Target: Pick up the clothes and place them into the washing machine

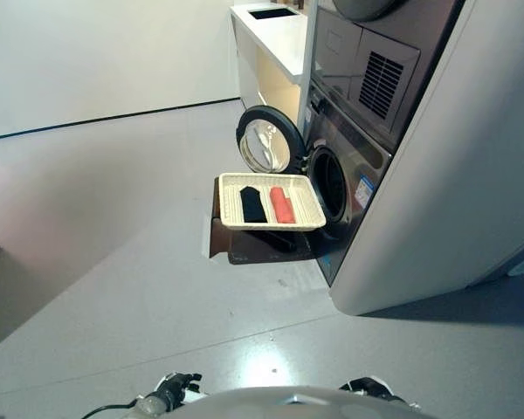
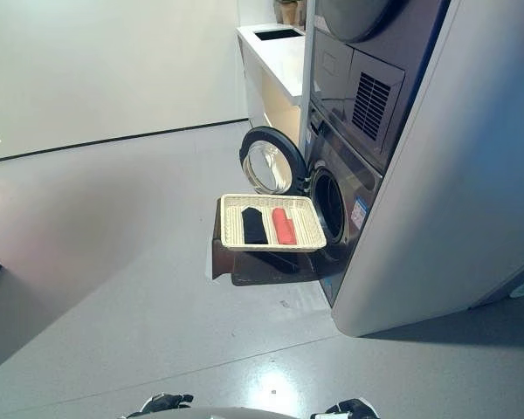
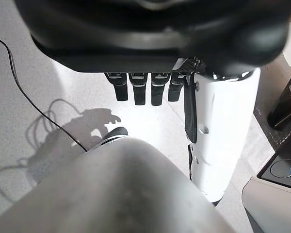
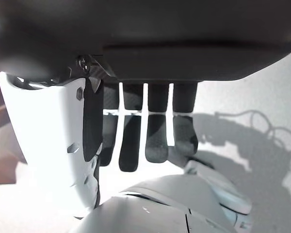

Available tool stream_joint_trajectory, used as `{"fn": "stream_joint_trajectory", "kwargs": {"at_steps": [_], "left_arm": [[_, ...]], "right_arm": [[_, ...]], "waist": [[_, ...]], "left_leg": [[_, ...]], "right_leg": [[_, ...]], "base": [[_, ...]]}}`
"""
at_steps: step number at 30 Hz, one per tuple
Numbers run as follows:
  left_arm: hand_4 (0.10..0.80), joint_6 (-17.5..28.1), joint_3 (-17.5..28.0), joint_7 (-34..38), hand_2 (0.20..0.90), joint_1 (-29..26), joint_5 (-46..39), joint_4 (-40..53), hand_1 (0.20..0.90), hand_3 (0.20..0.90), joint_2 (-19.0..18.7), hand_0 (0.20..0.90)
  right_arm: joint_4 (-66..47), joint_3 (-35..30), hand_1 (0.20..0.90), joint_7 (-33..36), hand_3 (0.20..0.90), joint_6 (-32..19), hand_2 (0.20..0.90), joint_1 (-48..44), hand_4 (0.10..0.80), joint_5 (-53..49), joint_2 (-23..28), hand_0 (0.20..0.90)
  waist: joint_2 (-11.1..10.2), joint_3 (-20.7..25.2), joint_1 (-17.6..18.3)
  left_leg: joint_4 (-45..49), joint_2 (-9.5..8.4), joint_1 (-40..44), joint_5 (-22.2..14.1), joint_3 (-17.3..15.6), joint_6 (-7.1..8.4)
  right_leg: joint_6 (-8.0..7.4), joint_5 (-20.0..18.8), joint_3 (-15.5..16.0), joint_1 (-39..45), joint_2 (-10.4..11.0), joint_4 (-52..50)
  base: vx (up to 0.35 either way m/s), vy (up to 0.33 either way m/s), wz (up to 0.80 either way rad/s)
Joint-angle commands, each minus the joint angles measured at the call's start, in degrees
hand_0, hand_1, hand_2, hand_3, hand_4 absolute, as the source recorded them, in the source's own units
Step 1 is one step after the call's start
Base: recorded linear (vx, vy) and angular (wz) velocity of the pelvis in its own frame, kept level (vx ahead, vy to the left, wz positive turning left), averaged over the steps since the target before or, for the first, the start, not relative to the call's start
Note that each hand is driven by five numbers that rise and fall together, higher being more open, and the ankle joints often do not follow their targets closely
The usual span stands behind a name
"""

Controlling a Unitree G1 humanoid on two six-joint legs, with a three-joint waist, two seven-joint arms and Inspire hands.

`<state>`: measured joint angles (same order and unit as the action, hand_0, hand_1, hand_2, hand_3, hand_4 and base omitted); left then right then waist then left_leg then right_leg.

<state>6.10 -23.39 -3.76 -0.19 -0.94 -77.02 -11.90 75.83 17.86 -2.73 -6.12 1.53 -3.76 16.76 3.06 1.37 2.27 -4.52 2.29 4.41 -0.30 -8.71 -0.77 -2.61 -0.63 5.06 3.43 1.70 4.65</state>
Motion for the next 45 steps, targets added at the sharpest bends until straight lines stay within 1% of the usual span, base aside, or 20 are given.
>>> {"fn": "stream_joint_trajectory", "kwargs": {"at_steps": [1, 14, 17, 19, 21, 24, 25, 27, 28, 29, 30, 34, 36, 38, 39, 41, 42, 43, 44, 45], "left_arm": [[0.8, 0.3, 1.2, 0.3, 0.9, -4.0, -1.0, -3.2, 0.9, 0.9, -0.1, 0.9], [0.8, 0.4, 0.2, 0.4, 0.9, -6.6, -1.7, -1.6, 0.9, 0.9, -1.2, 0.9], [0.8, 0.6, -0.1, 0.4, 0.9, -7.4, -1.4, -1.2, 0.9, 0.9, -1.5, 0.9], [0.8, 0.7, -0.6, 0.1, 0.9, -7.4, -1.1, -0.9, 0.9, 0.9, -1.7, 0.9], [0.8, 0.7, -0.6, -0.2, 0.9, -7.4, -0.8, -0.7, 0.9, 0.9, -2.1, 0.9], [0.8, 0.5, -0.1, -0.2, 0.9, -7.6, -0.8, -1.1, 0.9, 0.9, -2.8, 0.9], [0.8, 0.5, 0.1, -0.3, 0.9, -7.4, -0.7, -1.3, 0.9, 0.9, -3.0, 0.9], [0.8, 0.6, 0.8, -0.1, 0.9, -6.9, -1.0, -2.1, 0.9, 0.9, -3.1, 0.9], [0.8, 0.8, 1.2, -0.1, 0.9, -6.8, -1.5, -2.6, 0.9, 0.9, -2.9, 0.9], [0.8, 0.8, 1.2, -0.1, 0.9, -6.8, -1.6, -2.6, 0.9, 0.9, -2.8, 0.9], [0.8, 1.1, 1.0, -0.1, 0.9, -6.6, -1.4, -3.4, 0.9, 0.9, -2.4, 0.9], [0.8, 1.1, 1.3, 0.3, 0.9, -6.7, -1.9, -3.3, 0.9, 0.9, -1.8, 0.9], [0.8, 1.1, 1.4, 0.4, 0.9, -6.5, -2.2, -3.3, 0.9, 0.9, -1.7, 0.9], [0.8, 1.1, 1.1, 0.6, 0.9, -6.6, -2.3, -3.0, 0.9, 0.9, -1.0, 0.9], [0.8, 1.1, 1.1, 0.6, 0.9, -6.6, -2.3, -3.0, 0.9, 0.9, -0.9, 0.9], [0.8, 1.2, 0.4, 0.8, 0.9, -6.8, -3.3, -2.2, 0.9, 0.9, -0.5, 0.9], [0.8, 1.4, -1.2, 0.9, 0.9, -8.0, -3.6, -0.2, 0.9, 0.9, 0.1, 0.9], [0.8, 1.4, -1.2, 0.9, 0.9, -8.0, -3.6, -0.2, 0.9, 0.9, 0.1, 0.9], [0.8, 1.7, -1.9, 1.2, 0.9, -8.8, -4.0, 1.1, 0.9, 0.9, 0.2, 0.9], [0.8, 2.2, -2.1, 2.0, 0.9, -10.3, -5.1, 2.0, 0.9, 0.9, 0.4, 0.9]], "right_arm": [[3.4, 0.1, 0.9, -0.6, 0.9, -0.1, 0.9, -3.9, 0.8, 0.1, -0.4, 0.9], [2.3, -0.4, 0.9, 0.0, 0.9, -0.1, 0.9, -7.0, 0.8, -0.7, 0.2, 0.9], [2.7, -1.1, 0.9, 0.5, 0.9, -0.3, 0.9, -7.1, 0.8, -0.9, 0.4, 0.9], [2.8, -1.6, 0.9, 0.8, 0.9, -0.4, 0.9, -6.8, 0.8, -0.8, 0.6, 0.9], [3.1, -1.7, 0.9, 0.8, 0.9, -0.6, 0.9, -6.6, 0.8, -0.7, 0.7, 0.9], [2.7, -1.8, 0.9, 0.6, 0.9, -0.8, 0.9, -6.5, 0.8, -1.0, 0.6, 0.9], [2.5, -2.2, 0.9, 0.6, 0.9, -0.9, 0.9, -6.2, 0.8, -1.2, 0.7, 0.9], [2.5, -3.5, 0.9, 0.8, 0.9, -1.0, 0.9, -5.6, 0.8, -1.4, 0.9, 0.9], [2.3, -3.7, 0.9, 0.8, 0.9, -1.0, 0.9, -5.4, 0.8, -1.1, 1.0, 0.9], [2.3, -3.7, 0.9, 0.8, 0.9, -0.9, 0.9, -5.3, 0.8, -1.1, 1.0, 0.9], [2.5, -4.1, 0.9, 0.7, 0.9, -0.7, 0.9, -4.9, 0.8, -0.4, 0.7, 0.9], [2.5, -4.5, 0.9, 0.8, 0.9, -0.1, 0.9, -4.5, 0.8, 0.4, 0.3, 0.9], [2.2, -4.6, 0.9, 0.5, 0.9, 0.1, 0.9, -4.2, 0.8, 0.5, 0.2, 0.9], [2.2, -4.3, 0.9, 0.0, 0.9, -0.1, 0.9, -3.5, 0.8, 0.6, 0.3, 0.9], [2.2, -4.3, 0.9, 0.0, 0.9, -0.1, 0.9, -3.5, 0.8, 0.6, 0.3, 0.9], [1.4, -4.0, 0.9, 0.2, 0.9, -0.4, 0.9, -3.5, 0.8, 0.5, 0.7, 0.9], [0.0, -3.4, 0.9, 0.4, 0.9, -0.8, 0.9, -4.7, 0.8, -0.5, 1.8, 0.9], [0.0, -3.4, 0.9, 0.4, 0.9, -0.8, 0.9, -4.7, 0.8, -0.5, 1.7, 0.9], [-0.8, -2.9, 0.9, 0.6, 0.9, -0.9, 0.9, -5.3, 0.8, -1.3, 2.0, 0.9], [-1.0, -1.9, 0.9, 1.0, 0.9, -1.1, 0.9, -6.5, 0.8, -2.2, 2.2, 0.9]], "waist": [[-3.3, 1.8, -0.6], [-2.6, -0.9, -0.9], [-2.4, -1.7, -0.5], [-2.1, -2.3, 0.2], [-1.6, -2.9, 0.6], [-1.2, -3.8, 1.3], [-1.1, -3.8, 1.5], [-1.2, -3.4, 2.0], [-2.0, -3.0, 2.5], [-1.8, -3.3, 2.6], [-2.9, -2.7, 3.4], [-2.5, -3.0, 4.2], [-2.4, -2.6, 4.4], [-2.2, 0.0, 5.6], [-2.2, 0.0, 5.6], [-1.5, 1.0, 5.6], [-1.6, 1.2, 4.9], [-1.9, 1.4, 5.1], [-2.5, 0.7, 4.4], [-4.8, -1.1, 2.5]], "left_leg": [[-0.5, -3.64, -1.2, -1.5, 2.3, 1.84], [2.8, -6.4, -3.5, -3.6, 2.2, -1.36], [3.9, -6.82, -2.5, -4.6, 3.3, -2.12], [4.4, -7.11, -1.6, -5.1, 4.2, -2.68], [4.4, -6.9, -0.5, -5.4, 5.1, -3.22], [4.8, -6.21, 0.2, -5.8, 5.8, -3.51], [4.9, -6.27, 0.8, -6.4, 5.9, -3.42], [4.5, -6.56, 2.8, -7.1, 6.8, -2.79], [4.1, -7.29, 4.7, -7.9, 7.6, -1.93], [4.0, -7.01, 5.1, -8.0, 7.8, -1.88], [3.9, -7.65, 7.8, -9.5, 9.2, -0.92], [3.6, -6.11, 12.3, -11.4, 10.4, 0.27], [2.8, -5.64, 13.8, -11.6, 10.6, 0.62], [4.5, -2.7, 15.5, -10.8, 12.5, 1.8], [4.5, -2.62, 15.5, -10.9, 12.5, 1.83], [10.7, -0.96, 13.4, -4.9, 12.5, 4.26], [24.8, -0.95, 6.5, 3.4, 12.1, 6.61], [24.7, -1.21, 6.2, 3.6, 12.3, 6.59], [32.2, -2.04, 2.8, 6.4, 12.5, 7.17], [41.5, -4.22, -2.9, 8.0, 12.8, 7.12]], "right_leg": [[-3.7, -3.1, -1.8, -2.0, 1.9, 0.4], [-4.44, -0.1, -2.6, -7.8, 4.2, -12.1], [-4.58, -1.1, -2.4, -9.8, 4.8, -18.8], [-4.67, -4.2, -2.5, -11.7, 5.3, -24.7], [-4.16, -5.9, -2.7, -14.1, 4.8, -30.7], [-3.61, -5.1, -3.4, -17.4, 2.8, -36.3], [-3.34, -4.3, -2.7, -18.1, 2.9, -35.6], [-2.73, -2.9, -0.9, -19.5, 3.6, -29.4], [-3.57, -4.7, -0.1, -20.4, 5.1, -20.7], [-3.55, -4.8, 0.2, -19.7, 4.9, -20.3], [-4.79, -9.8, 1.4, -22.1, 6.5, -8.9], [-6.42, -14.0, 5.4, -25.0, 6.6, -1.0], [-6.32, -14.7, 6.0, -24.9, 6.1, -0.9], [-4.1, -14.7, 1.4, -23.4, 2.5, -3.9], [-4.08, -14.7, 1.4, -23.4, 2.4, -3.9], [-2.49, -13.7, 2.1, -20.8, 0.1, -3.8], [-0.59, -11.8, 2.7, -16.8, -1.4, -1.9], [-0.62, -11.8, 2.8, -17.0, -1.0, -1.9], [0.33, -10.6, 2.4, -15.0, -1.0, -1.5], [1.29, -9.1, 1.3, -11.6, 0.2, -1.0]], "base": [[0.021, 0.069, -0.02], [0.03, 0.093, -0.05], [0.116, 0.118, 0.0], [0.136, 0.126, 0.09], [0.102, 0.101, 0.08], [0.09, 0.072, 0.1], [0.207, 0.044, 0.18], [0.331, -0.04, 0.15], [0.301, -0.081, 0.16], [0.468, -0.174, 0.22], [0.294, -0.105, 0.2], [0.346, -0.132, 0.14], [0.305, -0.137, 0.21], [0.529, -0.298, 0.61], [0.381, -0.278, 0.85], [0.325, -0.258, 0.49], [0.286, -0.241, 0.1], [0.301, -0.27, 0.15], [0.24, -0.244, 0.05], [0.329, -0.319, -0.05]]}}
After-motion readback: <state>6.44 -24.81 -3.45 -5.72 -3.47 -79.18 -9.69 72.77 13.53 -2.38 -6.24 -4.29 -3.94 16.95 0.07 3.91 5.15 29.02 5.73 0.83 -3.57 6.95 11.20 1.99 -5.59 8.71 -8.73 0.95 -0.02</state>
